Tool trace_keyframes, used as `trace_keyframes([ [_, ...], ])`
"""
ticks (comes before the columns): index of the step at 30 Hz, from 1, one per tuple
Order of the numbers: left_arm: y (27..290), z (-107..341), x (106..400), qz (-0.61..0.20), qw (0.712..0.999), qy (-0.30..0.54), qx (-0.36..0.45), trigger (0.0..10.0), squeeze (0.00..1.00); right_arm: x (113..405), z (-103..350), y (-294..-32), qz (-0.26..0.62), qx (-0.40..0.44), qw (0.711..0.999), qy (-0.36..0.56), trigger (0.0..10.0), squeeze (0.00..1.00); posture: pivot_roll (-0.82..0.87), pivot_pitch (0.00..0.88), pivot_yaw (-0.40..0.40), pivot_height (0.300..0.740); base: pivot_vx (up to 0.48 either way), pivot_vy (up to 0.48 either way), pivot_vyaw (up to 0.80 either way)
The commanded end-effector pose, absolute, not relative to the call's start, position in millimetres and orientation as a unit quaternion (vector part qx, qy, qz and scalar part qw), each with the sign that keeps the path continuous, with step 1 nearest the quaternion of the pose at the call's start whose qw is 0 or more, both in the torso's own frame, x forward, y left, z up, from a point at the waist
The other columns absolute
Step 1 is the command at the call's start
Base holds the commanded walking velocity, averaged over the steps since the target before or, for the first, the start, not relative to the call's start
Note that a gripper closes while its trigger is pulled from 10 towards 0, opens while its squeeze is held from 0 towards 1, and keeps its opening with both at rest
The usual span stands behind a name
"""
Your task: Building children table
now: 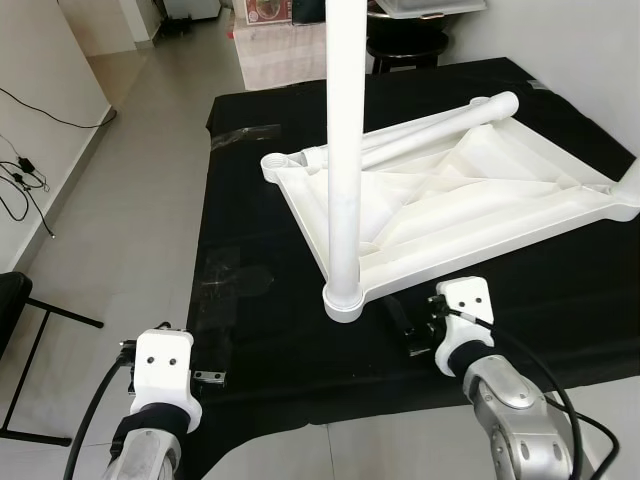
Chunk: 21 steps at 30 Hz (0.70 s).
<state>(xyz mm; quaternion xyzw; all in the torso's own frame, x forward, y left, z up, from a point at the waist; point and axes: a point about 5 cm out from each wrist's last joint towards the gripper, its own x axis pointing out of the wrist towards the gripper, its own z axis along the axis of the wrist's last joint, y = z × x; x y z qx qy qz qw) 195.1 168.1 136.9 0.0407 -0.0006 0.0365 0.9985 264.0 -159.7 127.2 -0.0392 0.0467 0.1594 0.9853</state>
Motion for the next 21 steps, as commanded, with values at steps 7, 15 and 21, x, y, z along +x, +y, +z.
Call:
trace_keyframes([
  [7,171.3,130.1,195.1,0.040,0.998,0.018,0.041,10.0,0.00,257.5,130.4,-155.1,0.179,-0.030,0.983,0.034,10.0,0.00,-0.07,0.139,0.049,0.740,0.000,0.274,0.00],
  [15,169.3,128.5,195.5,0.035,0.998,0.021,0.043,10.0,0.00,253.8,130.4,-158.2,0.185,-0.028,0.982,0.033,10.0,0.00,-0.07,0.141,0.048,0.740,0.000,0.480,0.00],
  [21,167.6,128.2,195.2,0.031,0.998,0.021,0.044,10.0,0.00,250.9,130.3,-158.9,0.191,-0.031,0.980,0.034,10.0,0.00,-0.07,0.143,0.046,0.740,0.000,0.480,0.00],
])
